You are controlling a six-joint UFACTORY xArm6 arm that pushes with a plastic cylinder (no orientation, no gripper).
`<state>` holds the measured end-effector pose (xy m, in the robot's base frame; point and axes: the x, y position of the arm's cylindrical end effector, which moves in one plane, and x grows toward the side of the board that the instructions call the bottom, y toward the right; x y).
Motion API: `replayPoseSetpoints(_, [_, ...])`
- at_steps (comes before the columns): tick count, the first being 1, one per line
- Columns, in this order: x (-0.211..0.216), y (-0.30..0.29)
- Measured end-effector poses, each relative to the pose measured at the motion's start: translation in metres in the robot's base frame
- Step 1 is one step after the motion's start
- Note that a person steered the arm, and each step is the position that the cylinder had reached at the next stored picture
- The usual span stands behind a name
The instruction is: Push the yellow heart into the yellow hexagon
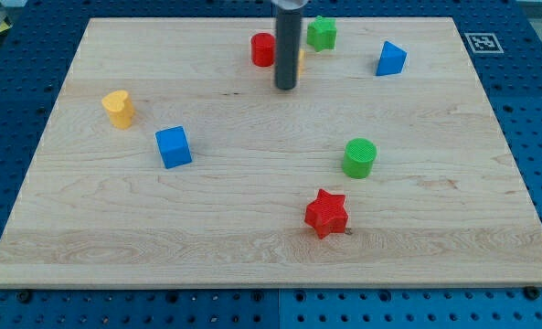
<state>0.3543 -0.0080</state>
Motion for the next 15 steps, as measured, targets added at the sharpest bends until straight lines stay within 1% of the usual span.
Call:
replayPoseSetpoints(1, [0.018, -0.092])
replayPoseSetpoints(2, [-0.010, -0.172])
replayPoseSetpoints(3, [-0.019, -0.248])
replayPoseSetpoints(4, [0.016, -0.292])
replayPoseSetpoints(5, [0.017, -0.291])
replayPoseSetpoints(7, [0.024, -0.202])
replayPoseSetpoints(8, [0.029, -0.202])
replayPoseSetpoints(9, [0.052, -0.203])
replayPoseSetpoints(10, [0.057, -0.203])
replayPoseSetpoints(11, [0.078, -0.193])
replayPoseSetpoints(12, [0.085, -0.192])
replayPoseSetpoints(13, [0.086, -0.177])
replayPoseSetpoints(15, [0.086, -0.111])
